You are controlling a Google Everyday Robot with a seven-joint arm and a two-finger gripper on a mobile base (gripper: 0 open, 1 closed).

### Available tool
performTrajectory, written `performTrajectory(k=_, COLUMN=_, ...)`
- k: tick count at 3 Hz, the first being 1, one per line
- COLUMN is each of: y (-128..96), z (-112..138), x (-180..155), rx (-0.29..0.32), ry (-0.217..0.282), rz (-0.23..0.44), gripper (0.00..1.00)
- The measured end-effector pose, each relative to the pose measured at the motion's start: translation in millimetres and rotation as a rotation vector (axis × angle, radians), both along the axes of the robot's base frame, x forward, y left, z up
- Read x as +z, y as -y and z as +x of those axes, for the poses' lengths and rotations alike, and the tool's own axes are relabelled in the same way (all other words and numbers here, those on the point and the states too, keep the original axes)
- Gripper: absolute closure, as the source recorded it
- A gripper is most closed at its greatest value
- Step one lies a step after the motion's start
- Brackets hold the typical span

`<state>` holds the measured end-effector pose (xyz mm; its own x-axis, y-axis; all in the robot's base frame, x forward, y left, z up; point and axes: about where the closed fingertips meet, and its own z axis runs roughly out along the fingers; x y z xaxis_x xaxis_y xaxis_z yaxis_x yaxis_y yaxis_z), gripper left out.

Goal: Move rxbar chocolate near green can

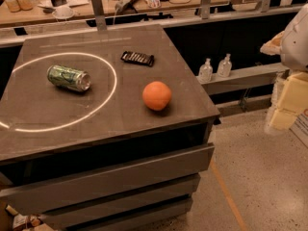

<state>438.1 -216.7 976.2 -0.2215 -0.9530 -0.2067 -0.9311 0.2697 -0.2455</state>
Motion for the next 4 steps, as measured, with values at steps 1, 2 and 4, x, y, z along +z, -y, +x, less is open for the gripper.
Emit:
performTrajectory(k=1, y=0.0, z=0.0, x=0.0, rx=0.000, ry=0.000, rz=0.000, gripper=0.00)
performTrajectory(k=2, y=-14.0, z=15.7, x=-2.9, rx=0.028, ry=0.041, rz=0.082, gripper=0.00)
performTrajectory(k=4, y=-78.9, z=111.4, x=-17.5, rx=0.147, ry=0.104, rz=0.501, gripper=0.00)
